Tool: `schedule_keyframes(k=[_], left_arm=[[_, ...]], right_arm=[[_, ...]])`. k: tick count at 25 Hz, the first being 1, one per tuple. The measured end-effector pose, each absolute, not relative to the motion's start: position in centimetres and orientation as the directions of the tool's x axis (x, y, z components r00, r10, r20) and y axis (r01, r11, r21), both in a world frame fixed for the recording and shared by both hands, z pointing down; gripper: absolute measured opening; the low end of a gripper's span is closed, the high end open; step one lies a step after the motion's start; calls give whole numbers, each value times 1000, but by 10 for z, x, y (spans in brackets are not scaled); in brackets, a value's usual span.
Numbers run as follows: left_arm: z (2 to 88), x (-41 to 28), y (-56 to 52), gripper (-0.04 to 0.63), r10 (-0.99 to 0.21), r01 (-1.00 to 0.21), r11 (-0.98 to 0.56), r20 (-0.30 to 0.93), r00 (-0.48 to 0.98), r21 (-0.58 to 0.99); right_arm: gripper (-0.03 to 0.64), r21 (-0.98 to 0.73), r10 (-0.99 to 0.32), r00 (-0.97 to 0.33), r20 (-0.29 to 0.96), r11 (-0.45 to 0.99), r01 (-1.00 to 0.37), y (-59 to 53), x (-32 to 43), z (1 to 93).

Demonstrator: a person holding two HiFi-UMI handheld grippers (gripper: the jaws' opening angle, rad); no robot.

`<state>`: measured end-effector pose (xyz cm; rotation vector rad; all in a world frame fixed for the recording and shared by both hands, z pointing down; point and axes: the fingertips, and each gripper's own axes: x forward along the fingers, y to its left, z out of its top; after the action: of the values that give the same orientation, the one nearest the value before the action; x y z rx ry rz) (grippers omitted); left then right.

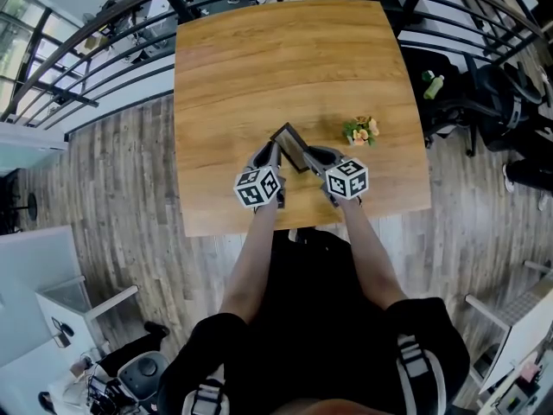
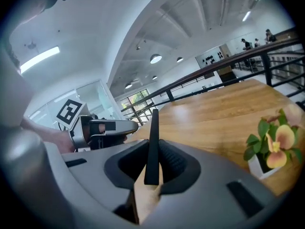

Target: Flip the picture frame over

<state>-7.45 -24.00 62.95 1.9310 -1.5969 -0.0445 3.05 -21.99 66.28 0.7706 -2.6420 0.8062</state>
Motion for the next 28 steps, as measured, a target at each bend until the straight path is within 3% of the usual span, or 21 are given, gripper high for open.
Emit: schedule_keyframes(k=[12,28], left_arm=[[612,-48,-251,103,-866,-801,-164,304,396,575],[622,-31,-250,166,-816,-665,-105,319,483,740]], right_arm=[[75,-210,-485,-759,434,765,-609,-227,26,650],[75,194,-550,-674,493,825,-531,-204,19,637]])
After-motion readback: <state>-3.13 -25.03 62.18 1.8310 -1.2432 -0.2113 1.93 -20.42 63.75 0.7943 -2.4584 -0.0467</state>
